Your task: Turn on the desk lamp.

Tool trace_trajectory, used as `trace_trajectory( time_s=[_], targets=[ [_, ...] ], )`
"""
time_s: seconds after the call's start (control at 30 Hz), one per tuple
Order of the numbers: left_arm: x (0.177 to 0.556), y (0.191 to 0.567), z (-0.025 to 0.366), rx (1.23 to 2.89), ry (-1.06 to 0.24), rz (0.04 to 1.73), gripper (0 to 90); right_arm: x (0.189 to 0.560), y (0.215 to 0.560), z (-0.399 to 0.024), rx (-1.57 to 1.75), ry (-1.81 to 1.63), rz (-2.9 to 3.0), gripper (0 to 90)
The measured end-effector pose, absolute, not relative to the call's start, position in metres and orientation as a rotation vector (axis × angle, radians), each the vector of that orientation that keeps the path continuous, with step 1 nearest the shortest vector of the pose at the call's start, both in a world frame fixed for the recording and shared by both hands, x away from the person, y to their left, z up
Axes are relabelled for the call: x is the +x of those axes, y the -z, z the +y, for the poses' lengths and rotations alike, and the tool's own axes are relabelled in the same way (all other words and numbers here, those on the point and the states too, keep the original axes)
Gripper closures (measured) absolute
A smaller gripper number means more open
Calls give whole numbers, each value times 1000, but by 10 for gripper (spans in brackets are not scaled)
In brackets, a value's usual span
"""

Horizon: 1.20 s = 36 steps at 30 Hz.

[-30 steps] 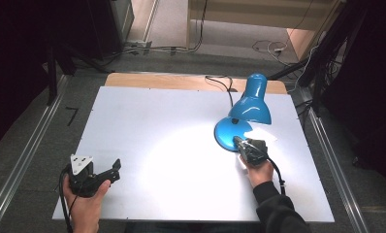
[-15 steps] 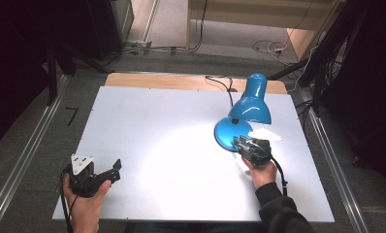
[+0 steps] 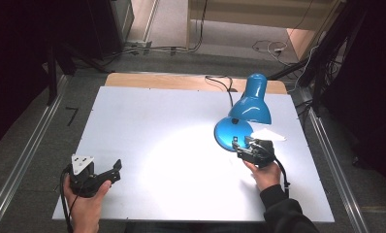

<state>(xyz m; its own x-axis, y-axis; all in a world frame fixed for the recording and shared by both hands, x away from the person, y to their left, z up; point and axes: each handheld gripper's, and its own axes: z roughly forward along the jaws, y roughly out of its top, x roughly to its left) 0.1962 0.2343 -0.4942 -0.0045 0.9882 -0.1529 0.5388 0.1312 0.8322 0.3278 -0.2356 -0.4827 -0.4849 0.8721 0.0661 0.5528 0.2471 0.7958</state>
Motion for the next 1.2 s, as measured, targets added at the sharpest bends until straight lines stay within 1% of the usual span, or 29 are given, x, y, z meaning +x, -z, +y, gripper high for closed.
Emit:
trace_trajectory(
  time_s=[0.27,1.2],
  targets=[
    [196,494,234,1507,-744,1642,56,324,479,-243,1310,-1122,2130,352],
    [196,493,233,1507,-746,1640,56,310,469,-262,1301,-1115,2126,334]
  ],
)
